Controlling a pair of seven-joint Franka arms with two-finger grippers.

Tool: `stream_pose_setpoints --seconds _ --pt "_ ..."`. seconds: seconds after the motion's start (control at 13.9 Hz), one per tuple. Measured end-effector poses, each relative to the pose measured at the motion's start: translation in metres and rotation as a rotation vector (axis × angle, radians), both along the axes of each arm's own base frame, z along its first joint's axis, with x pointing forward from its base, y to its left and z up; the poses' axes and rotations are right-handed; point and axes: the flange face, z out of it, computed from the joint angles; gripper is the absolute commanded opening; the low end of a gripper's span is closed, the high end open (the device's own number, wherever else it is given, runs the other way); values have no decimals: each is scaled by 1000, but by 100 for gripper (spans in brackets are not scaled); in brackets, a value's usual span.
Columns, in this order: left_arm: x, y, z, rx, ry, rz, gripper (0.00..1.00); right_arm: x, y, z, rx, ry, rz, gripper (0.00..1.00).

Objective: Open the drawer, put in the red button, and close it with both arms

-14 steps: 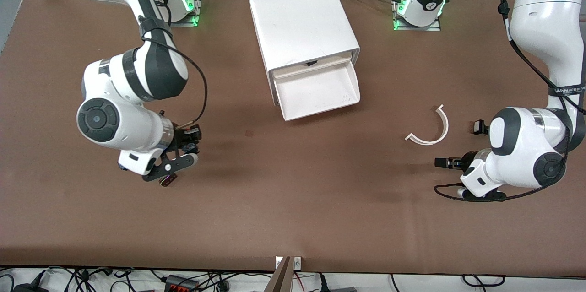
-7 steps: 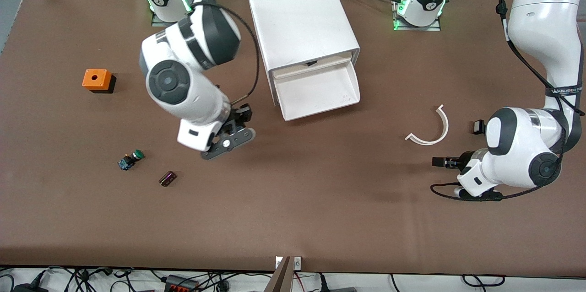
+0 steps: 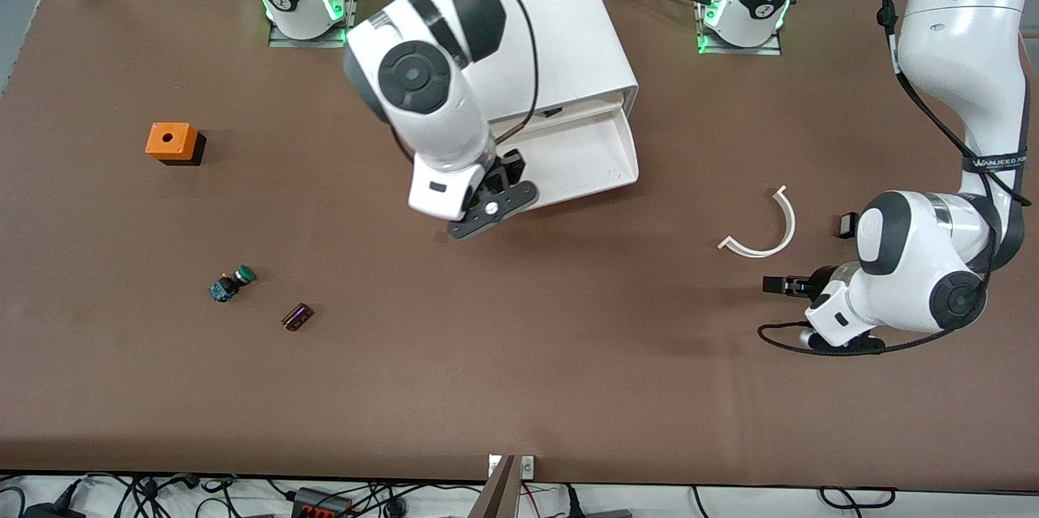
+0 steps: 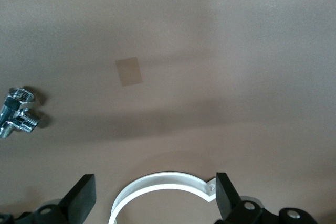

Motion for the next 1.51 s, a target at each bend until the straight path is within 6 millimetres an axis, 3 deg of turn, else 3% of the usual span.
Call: stream_pose_setpoints --seconds 0.22,0.36,0.5,0.86,1.15,1.51 --pt "0 0 0 1 0 -1 100 -18 31 -16 7 4 -47 0" --pt "0 0 0 12 -1 -9 100 -43 66 -39 2 17 -95 0" --pt "0 -1 0 14 -1 -11 100 -64 88 -62 -20 36 -103 0" --pt "0 -3 0 14 -1 -14 100 -71 89 -86 -84 90 -103 0" --pt "0 -3 0 13 -1 -14 100 -77 89 -92 -114 118 -127 0" --pt "0 -3 0 13 -1 -14 100 -90 105 -109 -108 123 -140 0"
